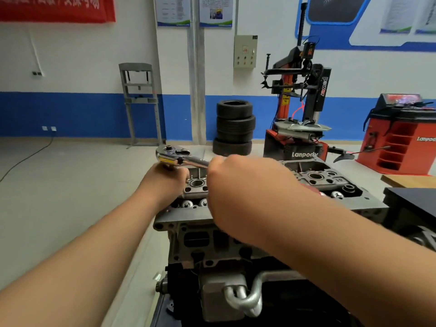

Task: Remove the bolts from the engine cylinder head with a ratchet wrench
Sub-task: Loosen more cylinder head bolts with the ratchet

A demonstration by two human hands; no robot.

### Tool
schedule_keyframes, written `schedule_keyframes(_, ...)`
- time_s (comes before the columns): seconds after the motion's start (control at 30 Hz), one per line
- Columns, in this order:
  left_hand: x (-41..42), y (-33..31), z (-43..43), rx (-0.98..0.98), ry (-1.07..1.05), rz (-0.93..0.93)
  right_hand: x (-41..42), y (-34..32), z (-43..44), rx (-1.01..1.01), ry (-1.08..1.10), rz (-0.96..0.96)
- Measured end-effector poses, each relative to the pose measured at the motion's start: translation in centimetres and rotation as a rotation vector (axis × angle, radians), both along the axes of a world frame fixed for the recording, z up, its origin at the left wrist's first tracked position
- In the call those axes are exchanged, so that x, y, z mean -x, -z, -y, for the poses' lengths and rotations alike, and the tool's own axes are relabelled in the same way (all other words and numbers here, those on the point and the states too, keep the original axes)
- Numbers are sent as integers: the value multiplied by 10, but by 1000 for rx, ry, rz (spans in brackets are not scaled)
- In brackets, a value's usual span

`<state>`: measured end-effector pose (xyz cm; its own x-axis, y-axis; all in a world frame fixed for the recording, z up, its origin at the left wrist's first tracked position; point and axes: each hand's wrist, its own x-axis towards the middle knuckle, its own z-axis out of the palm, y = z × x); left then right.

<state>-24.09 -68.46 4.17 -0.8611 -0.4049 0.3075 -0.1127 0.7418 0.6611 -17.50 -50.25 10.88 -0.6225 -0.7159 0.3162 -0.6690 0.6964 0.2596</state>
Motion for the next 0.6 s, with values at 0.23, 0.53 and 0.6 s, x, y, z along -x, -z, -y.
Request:
schedule_keyframes(0.23, -3, 5, 4, -378, 320, 10, 98, -1, 27, 92, 176, 185)
schedule_keyframes(0.53, -3, 4, 11, -570, 308, 6, 137, -9, 122, -60, 166, 309)
schedule_keyframes(0.6, -1, 8, 10, -488, 253, 3, 135, -6, 117, -9, 166, 285)
